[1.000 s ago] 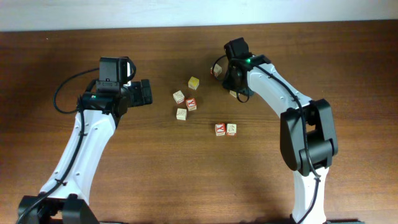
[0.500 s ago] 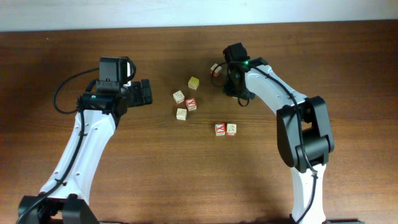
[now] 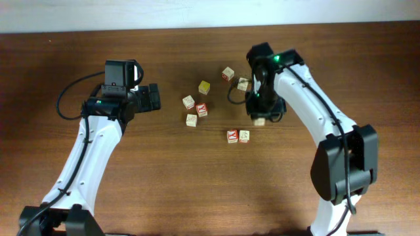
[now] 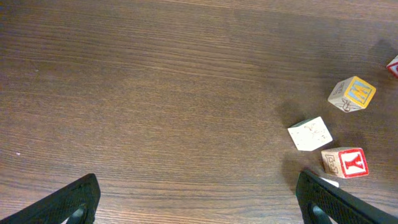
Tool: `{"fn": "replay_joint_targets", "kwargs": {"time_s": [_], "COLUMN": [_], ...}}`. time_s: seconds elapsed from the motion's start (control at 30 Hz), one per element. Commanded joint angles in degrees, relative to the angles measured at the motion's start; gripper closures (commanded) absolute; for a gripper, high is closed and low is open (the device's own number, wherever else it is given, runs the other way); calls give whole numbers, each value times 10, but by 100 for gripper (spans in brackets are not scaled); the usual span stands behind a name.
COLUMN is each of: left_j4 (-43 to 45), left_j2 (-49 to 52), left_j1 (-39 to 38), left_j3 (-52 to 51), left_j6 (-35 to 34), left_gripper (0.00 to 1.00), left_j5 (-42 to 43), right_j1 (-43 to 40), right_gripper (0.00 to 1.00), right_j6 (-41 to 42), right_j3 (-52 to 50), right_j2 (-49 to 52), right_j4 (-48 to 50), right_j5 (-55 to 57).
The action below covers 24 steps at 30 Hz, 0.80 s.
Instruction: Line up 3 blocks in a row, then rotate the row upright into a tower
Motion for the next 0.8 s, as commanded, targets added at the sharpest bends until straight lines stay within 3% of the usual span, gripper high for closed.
{"fn": "replay_joint_targets", "kwargs": {"time_s": [0.0,0.3,0.37,0.4,0.47,0.67,0.77], "left_j4": [1,1,1,1,1,1,1], "left_j2": [2,2,2,2,2,2,2], "left_j1": [0,0,0,0,0,0,0], "left_j3": [9,9,9,9,9,9,9], "left_j6": [-7,-7,-7,-7,-7,-7,-7], "left_gripper": [1,1,1,1,1,1,1], "left_j5": [-4,-4,-4,-4,-4,-4,-4], "right_j1": [2,10,10,10,10,10,1], "right_gripper": [71,70,69,61,57,58,58], "right_j6": [39,57,57,56,56,50,50], "right_j3": [-64,-188,-188,-188,-187,-129,-63], "right_j2": [4,7,7,7,6,4,-5], "right_j4": [36,198,198,196,190,119,59], "right_j5": [-4,-8,-8,-13,-27,-20,39]}}
